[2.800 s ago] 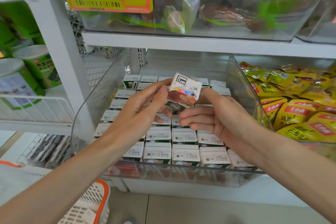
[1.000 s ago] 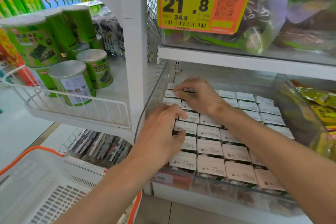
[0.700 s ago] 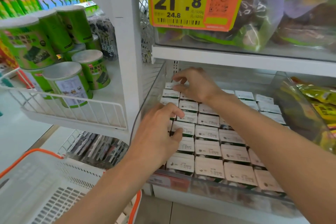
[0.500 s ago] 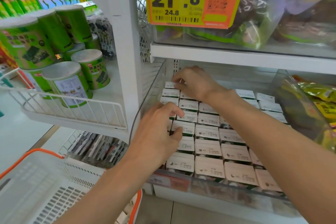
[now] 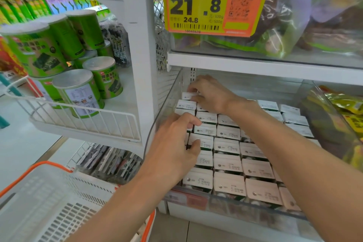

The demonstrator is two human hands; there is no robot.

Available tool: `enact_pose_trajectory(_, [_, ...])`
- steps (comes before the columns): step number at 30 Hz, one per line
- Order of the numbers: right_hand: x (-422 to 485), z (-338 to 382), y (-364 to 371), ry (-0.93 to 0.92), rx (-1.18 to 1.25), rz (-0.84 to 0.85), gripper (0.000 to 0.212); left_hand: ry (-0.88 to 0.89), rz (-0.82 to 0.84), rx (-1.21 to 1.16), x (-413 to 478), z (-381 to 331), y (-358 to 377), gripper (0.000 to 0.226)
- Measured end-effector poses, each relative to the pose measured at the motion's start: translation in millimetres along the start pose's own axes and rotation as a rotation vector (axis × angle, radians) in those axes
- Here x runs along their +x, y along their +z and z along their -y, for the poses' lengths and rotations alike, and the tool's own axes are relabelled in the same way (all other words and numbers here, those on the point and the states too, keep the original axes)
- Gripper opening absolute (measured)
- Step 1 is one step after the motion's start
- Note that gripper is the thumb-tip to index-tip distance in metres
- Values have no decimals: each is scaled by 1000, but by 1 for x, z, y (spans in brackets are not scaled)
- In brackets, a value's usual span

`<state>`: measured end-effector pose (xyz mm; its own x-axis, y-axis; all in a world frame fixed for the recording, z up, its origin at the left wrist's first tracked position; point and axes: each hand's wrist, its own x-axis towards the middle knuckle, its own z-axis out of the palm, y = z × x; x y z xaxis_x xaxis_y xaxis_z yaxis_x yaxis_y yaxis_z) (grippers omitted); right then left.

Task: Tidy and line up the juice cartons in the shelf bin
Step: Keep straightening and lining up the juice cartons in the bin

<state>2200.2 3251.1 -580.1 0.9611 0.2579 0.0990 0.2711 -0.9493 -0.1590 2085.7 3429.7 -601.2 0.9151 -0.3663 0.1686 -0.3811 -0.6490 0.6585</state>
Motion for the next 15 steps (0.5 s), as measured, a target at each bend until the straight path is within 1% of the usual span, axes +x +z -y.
enact_pose_trajectory(4, [-6,-6,1,-26,63,-21,29,2,-1,-2,1,1,0,37])
enact_pose_trajectory(9, [-12,-12,4,-59,63,-25,26,-2,-6,-9,1,2,1,38])
enact_pose_trajectory(11, [-13,-14,4,-63,131,-33,27,-2,-10,-10,1,3,1,38])
enact_pose_trajectory(13, [-13,-16,4,-57,239,-95,35,-3,-12,-9,1,3,2,37])
enact_pose_trajectory(15, [-12,-17,5,-24,368,-221,44,-5,-15,-12,2,3,2,37])
